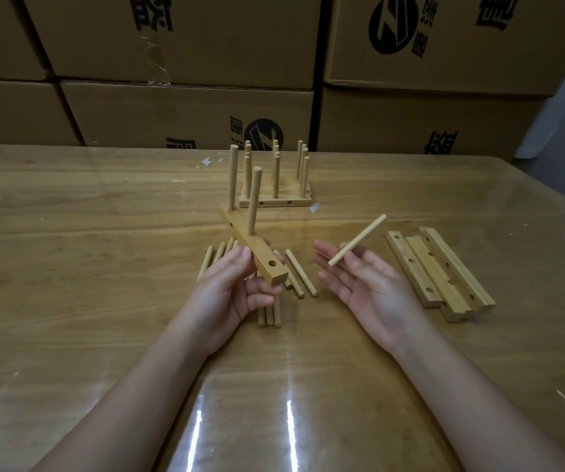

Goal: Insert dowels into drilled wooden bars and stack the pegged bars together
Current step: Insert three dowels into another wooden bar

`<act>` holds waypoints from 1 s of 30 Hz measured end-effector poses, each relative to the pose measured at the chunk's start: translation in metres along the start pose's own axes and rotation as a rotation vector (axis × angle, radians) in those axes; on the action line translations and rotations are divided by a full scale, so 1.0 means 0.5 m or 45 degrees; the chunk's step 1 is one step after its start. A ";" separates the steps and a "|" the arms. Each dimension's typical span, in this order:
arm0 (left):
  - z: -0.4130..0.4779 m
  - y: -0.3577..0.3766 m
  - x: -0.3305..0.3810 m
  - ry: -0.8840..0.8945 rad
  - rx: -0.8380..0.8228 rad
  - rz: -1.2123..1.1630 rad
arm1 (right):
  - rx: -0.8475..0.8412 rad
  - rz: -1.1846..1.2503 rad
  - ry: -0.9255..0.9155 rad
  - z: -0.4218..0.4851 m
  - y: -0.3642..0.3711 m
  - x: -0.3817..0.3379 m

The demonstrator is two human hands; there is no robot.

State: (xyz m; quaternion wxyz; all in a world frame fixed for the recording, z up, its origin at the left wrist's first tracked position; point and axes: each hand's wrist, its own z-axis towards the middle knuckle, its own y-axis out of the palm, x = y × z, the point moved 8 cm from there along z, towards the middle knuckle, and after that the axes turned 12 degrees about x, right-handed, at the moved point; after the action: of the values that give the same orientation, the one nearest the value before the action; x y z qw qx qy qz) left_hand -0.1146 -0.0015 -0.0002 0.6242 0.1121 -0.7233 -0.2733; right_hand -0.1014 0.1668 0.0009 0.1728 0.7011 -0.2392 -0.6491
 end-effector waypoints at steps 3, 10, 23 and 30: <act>0.002 0.002 0.001 0.008 0.004 0.034 | 0.059 -0.025 0.003 0.000 -0.009 0.002; 0.003 0.003 -0.008 -0.027 -0.001 0.084 | 0.063 -0.125 0.015 -0.009 0.003 0.003; 0.007 0.004 -0.018 -0.023 0.035 0.176 | 0.071 -0.175 -0.071 -0.017 0.008 -0.004; 0.005 -0.001 -0.016 0.023 0.056 0.208 | -0.040 -0.277 -0.099 -0.022 0.020 -0.003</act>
State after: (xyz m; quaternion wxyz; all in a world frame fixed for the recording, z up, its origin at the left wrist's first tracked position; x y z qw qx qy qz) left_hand -0.1153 0.0027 -0.0074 0.6482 0.0689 -0.7303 -0.2044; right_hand -0.0919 0.1585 0.0089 0.1027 0.6946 -0.1580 -0.6943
